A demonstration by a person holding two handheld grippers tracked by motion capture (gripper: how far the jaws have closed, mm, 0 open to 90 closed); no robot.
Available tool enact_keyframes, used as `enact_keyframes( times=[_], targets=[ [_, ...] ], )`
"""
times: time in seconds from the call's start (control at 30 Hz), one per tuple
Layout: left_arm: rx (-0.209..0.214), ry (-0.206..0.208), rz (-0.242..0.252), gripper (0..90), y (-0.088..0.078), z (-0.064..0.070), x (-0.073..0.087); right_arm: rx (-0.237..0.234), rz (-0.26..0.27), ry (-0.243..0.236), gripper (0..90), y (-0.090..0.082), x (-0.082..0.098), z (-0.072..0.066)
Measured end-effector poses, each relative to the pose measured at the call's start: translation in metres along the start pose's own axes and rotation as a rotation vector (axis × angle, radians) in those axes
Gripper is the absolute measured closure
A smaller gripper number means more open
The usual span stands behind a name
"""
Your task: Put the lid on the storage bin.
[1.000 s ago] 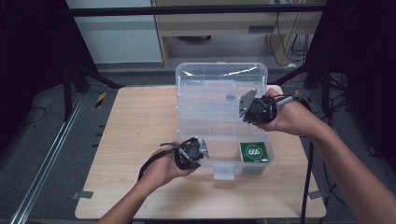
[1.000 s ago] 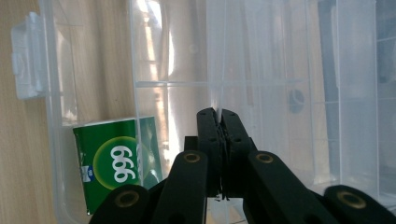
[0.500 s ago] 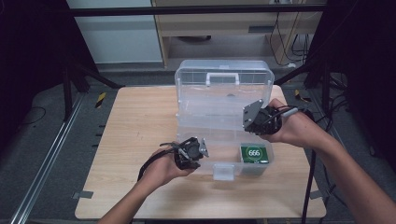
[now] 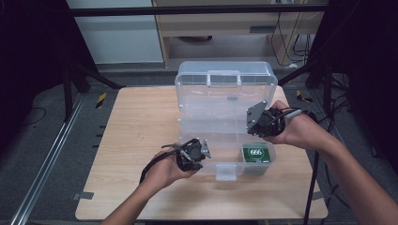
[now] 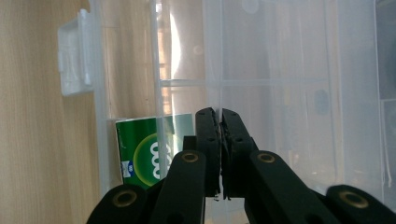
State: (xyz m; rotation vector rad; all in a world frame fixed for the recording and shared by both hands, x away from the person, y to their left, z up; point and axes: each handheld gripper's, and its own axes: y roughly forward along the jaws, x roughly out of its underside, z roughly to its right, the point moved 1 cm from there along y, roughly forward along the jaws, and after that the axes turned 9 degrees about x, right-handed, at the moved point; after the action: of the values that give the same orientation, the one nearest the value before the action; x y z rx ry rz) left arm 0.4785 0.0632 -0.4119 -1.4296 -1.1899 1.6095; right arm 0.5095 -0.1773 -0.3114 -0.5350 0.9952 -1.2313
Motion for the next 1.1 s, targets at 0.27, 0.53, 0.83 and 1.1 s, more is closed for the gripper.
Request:
enact_keyframes(
  times=[0.27, 0.53, 0.83, 1.1],
  targets=[
    [-0.011, 0.01, -0.001, 77.6, 0.0, 0.001, 0.0, -0.029, -0.009, -0.014, 87.7, 0.0, 0.002, -0.007],
    [-0.002, 0.016, 0.002, 77.5, 0.001, 0.001, 0.0, -0.039, -0.004, -0.02, 87.1, 0.0, 0.003, -0.011],
    [0.002, 0.015, 0.006, 77.6, 0.001, 0.001, 0.0, -0.043, -0.007, -0.02, 86.9, 0.0, 0.004, -0.01],
    [0.006, -0.051, 0.018, 77.5, 0.002, 0.006, 0.002, -0.048, -0.01, -0.026, 87.1, 0.0, 0.004, -0.011]
  ],
)
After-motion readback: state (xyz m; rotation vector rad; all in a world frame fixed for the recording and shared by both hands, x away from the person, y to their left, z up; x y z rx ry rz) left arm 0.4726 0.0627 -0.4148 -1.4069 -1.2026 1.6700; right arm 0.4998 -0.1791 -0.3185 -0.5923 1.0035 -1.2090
